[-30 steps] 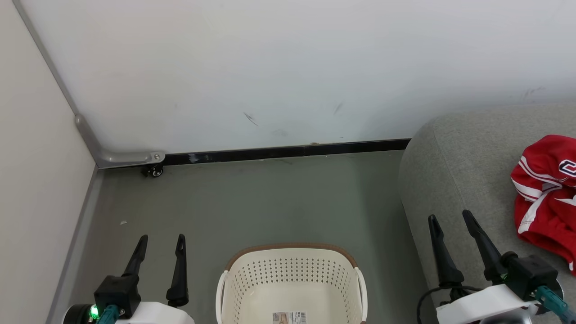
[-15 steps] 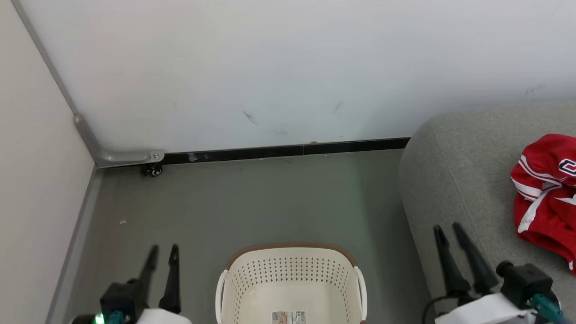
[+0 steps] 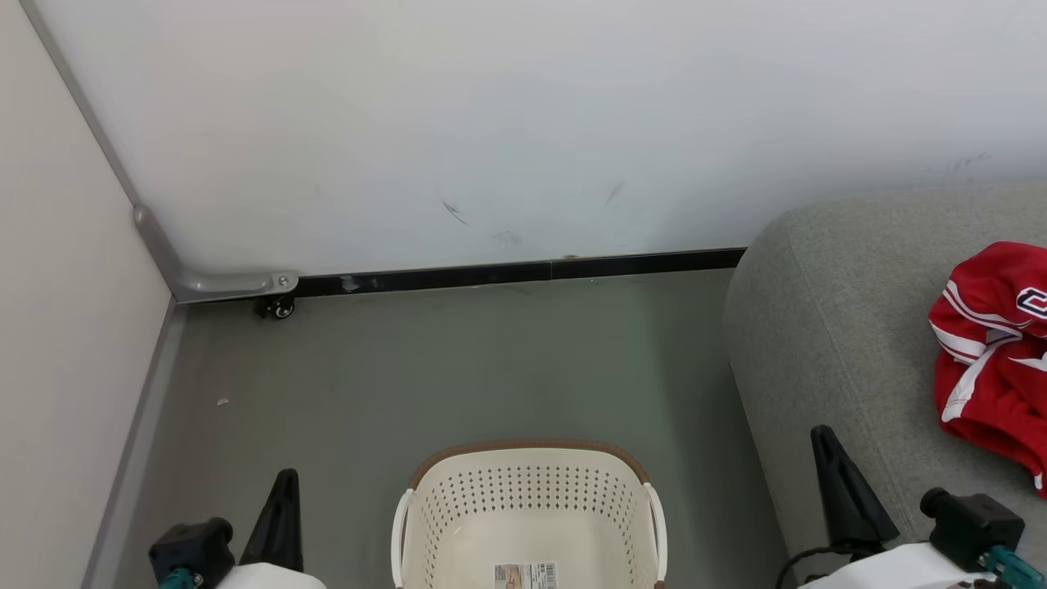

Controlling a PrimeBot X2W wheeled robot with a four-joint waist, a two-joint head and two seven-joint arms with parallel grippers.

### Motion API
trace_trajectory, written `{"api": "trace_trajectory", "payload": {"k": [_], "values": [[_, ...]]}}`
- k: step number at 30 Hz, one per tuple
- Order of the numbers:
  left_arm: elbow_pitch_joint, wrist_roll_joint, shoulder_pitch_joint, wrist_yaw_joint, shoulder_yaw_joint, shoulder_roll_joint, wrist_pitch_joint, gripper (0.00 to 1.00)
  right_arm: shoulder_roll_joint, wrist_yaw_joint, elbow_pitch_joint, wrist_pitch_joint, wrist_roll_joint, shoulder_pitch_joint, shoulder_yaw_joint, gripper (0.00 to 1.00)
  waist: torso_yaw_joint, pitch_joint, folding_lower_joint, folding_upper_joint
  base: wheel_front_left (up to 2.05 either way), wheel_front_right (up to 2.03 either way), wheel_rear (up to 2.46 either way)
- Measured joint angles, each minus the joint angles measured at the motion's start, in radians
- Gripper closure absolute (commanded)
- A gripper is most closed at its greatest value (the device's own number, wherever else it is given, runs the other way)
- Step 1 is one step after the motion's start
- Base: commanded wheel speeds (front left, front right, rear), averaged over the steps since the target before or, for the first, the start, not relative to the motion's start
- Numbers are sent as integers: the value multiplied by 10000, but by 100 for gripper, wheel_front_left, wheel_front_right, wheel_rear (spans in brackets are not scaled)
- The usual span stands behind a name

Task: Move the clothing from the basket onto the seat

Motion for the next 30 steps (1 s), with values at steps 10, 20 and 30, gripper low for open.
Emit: {"api": "trace_trajectory", "payload": {"k": [10,20,30], "values": [[-8,-1478,-20,-355,313,-96,431,100,4,-2,81,297,1877,-71,-134,100,-10,48,20,0,0,0,0],[-29,-2734,-33,-704,685,-268,805,100,10,-2,104,566,3227,-195,-286,100,-18,31,115,0,0,0,0],[-59,-3875,-43,-1037,1001,-376,1139,100,10,-2,115,838,4529,-213,-401,100,-23,-3,170,0,0,0,0]]}}
